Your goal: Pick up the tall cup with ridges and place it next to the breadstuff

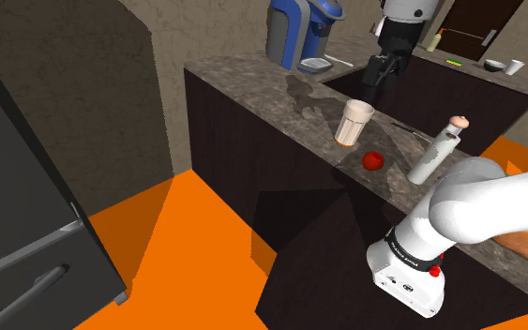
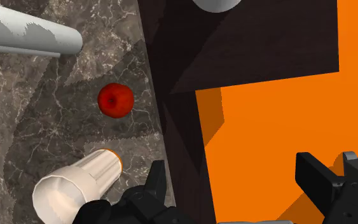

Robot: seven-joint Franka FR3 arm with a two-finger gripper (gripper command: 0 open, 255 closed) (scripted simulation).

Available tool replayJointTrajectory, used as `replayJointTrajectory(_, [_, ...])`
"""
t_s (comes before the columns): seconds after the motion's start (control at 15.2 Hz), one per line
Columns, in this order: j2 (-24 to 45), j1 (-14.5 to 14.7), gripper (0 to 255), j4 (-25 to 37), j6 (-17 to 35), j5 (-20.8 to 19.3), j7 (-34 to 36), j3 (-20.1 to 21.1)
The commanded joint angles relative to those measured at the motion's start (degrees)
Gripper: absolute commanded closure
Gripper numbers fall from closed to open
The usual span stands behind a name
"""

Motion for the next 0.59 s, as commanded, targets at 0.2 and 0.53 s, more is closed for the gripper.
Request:
replayJointTrajectory(0.2, [1.8,-1.2,0,-2.1,4.7,-2.2,-2.5,-3.1])
replayJointTrajectory(0.53, [6.4,-3.1,0,-4.0,12.9,-5.4,-6.4,-8.4])
